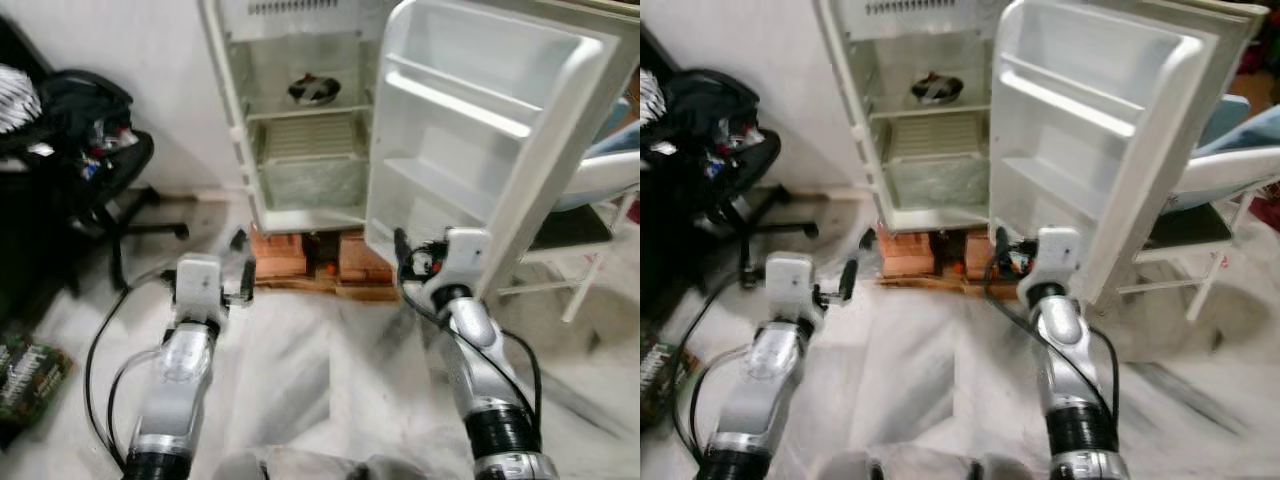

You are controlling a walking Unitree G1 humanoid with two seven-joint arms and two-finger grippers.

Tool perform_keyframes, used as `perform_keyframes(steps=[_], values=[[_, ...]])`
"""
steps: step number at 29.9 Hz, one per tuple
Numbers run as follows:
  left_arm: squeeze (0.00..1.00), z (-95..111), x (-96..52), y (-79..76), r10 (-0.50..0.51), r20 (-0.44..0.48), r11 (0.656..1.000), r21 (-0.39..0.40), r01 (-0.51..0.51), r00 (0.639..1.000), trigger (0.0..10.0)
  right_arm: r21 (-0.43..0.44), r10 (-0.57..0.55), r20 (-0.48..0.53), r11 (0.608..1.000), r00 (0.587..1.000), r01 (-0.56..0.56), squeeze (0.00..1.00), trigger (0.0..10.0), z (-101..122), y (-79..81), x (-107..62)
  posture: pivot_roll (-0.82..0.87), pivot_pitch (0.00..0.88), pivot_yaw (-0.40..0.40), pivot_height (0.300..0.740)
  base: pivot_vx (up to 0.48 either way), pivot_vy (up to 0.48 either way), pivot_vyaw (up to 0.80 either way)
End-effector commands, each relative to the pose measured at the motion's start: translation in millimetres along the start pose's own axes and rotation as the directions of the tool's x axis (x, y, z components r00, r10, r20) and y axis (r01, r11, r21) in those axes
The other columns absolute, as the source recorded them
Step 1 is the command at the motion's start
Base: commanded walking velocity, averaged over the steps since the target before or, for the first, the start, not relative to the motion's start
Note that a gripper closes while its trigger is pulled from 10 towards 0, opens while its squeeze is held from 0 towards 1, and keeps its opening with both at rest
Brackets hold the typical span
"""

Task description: Restocking fridge

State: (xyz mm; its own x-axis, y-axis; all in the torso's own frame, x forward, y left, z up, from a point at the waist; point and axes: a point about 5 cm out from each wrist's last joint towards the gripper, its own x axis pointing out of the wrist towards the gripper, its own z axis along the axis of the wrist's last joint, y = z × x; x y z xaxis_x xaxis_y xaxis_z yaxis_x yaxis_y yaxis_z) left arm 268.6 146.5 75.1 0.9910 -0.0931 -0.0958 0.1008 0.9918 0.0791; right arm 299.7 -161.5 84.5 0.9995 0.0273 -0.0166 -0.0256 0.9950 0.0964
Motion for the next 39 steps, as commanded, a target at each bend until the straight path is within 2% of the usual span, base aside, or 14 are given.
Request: perform_keyframes(steps=[1, 2, 3, 4, 8, 12, 16, 28, 30, 34, 35, 36, 37, 39], values=[[0.00, -1.0, -1.0, 7.7, 0.012, -0.006, 1.000, 0.020, -0.012, 1.000, 10.0, 0.004, 0.031, 0.008, 1.000, 1.000, -0.031, 0.98, 10.0, 1.5, 10.5, 3.4, 0.06, 0.054, 0.056, 0.740, 0.262, -0.401, 0.00], [0.00, -1.3, -1.2, 7.8, 0.011, -0.008, 1.000, 0.019, -0.011, 1.000, 10.0, 0.001, 0.033, 0.007, 0.999, 0.999, -0.033, 0.62, 10.0, 1.3, 11.2, 3.7, 0.06, 0.055, 0.056, 0.740, 0.262, -0.398, 0.00], [0.00, -1.9, -1.4, 7.9, 0.011, -0.010, 1.000, 0.018, -0.011, 1.000, 10.0, -0.004, 0.038, 0.006, 0.999, 0.999, -0.038, 0.09, 10.0, 0.9, 12.3, 3.9, 0.06, 0.057, 0.056, 0.740, 0.262, -0.398, 0.00], [0.00, -2.1, -1.7, 7.7, 0.012, -0.012, 1.000, 0.018, -0.012, 1.000, 10.0, 0.007, 0.059, 0.006, 0.998, 0.998, -0.059, 0.00, 10.0, 0.5, 14.9, 3.7, 0.06, 0.059, 0.055, 0.740, 0.262, -0.401, 0.00], [0.00, -2.5, -2.2, 6.9, 0.012, -0.013, 1.000, 0.020, -0.012, 1.000, 10.0, 0.001, 0.097, 0.015, 0.995, 0.995, -0.097, 0.00, 10.0, 1.1, 19.7, 2.5, 0.06, 0.062, 0.054, 0.740, 0.262, -0.400, 0.00], [0.00, -2.9, -2.8, 6.3, 0.015, -0.017, 1.000, 0.026, -0.014, 1.000, 10.0, -0.033, 0.107, 0.065, 0.994, 0.992, -0.105, 0.00, 10.0, 7.0, 21.7, 0.7, 0.06, 0.065, 0.053, 0.740, 0.273, -0.391, 0.76], [0.00, -3.6, -3.8, 5.8, 0.014, -0.022, 1.000, 0.027, -0.013, 1.000, 10.0, -0.003, 0.094, 0.064, 0.996, 0.994, -0.094, 0.00, 10.0, 7.8, 21.6, 2.9, 0.06, 0.070, 0.053, 0.740, 0.273, -0.393, 0.73], [0.00, -7.8, -8.5, 2.5, -0.001, -0.057, 0.999, 0.043, 0.003, 0.998, 10.0, 0.005, 0.094, 0.063, 0.995, 0.994, -0.095, 0.00, 10.0, 5.7, 21.3, -0.2, 0.06, 0.085, 0.052, 0.740, 0.062, -0.449, 0.00], [0.00, -8.0, -9.1, 1.2, -0.016, -0.059, 0.999, 0.039, 0.018, 0.998, 10.0, 0.023, 0.127, 0.058, 0.991, 0.990, -0.129, 0.00, 10.0, 4.6, 23.2, -1.4, 0.06, 0.090, 0.052, 0.740, 0.000, -0.474, 0.00], [0.00, -8.4, -11.1, 0.7, -0.019, -0.064, 0.999, 0.035, 0.021, 0.998, 10.0, 0.088, 0.300, -0.002, 0.950, 0.954, -0.299, 0.00, 10.0, -4.1, 36.4, -8.5, 0.06, 0.094, 0.052, 0.740, 0.000, -0.342, 0.00], [0.00, -8.5, -11.8, 0.5, -0.019, -0.065, 0.999, 0.033, 0.021, 0.998, 10.0, 0.125, 0.419, -0.041, 0.903, 0.907, -0.412, 0.00, 10.0, -9.1, 44.5, -14.8, 0.06, 0.097, 0.052, 0.740, 0.000, -0.240, 0.00], [0.00, -8.5, -11.8, 0.5, -0.019, -0.065, 0.999, 0.033, 0.021, 0.998, 10.0, 0.125, 0.419, -0.041, 0.903, 0.907, -0.412, 0.00, 10.0, -9.1, 44.5, -14.8, 0.06, 0.097, 0.052, 0.740, 0.000, -0.240, 0.00], [0.00, -8.8, -12.4, 0.2, -0.020, -0.068, 0.999, 0.032, 0.022, 0.997, 10.0, 0.168, 0.534, -0.089, 0.840, 0.841, -0.516, 0.00, 10.0, -14.3, 50.6, -22.6, 0.06, 0.099, 0.052, 0.740, 0.000, -0.244, 0.00], [0.00, -8.9, -12.6, -0.1, -0.022, -0.070, 0.999, 0.032, 0.024, 0.997, 10.0, 0.162, 0.592, -0.124, 0.804, 0.796, -0.573, 0.00, 10.0, -17.6, 51.8, -27.4, 0.06, 0.100, 0.053, 0.740, 0.000, -0.244, 0.00]])
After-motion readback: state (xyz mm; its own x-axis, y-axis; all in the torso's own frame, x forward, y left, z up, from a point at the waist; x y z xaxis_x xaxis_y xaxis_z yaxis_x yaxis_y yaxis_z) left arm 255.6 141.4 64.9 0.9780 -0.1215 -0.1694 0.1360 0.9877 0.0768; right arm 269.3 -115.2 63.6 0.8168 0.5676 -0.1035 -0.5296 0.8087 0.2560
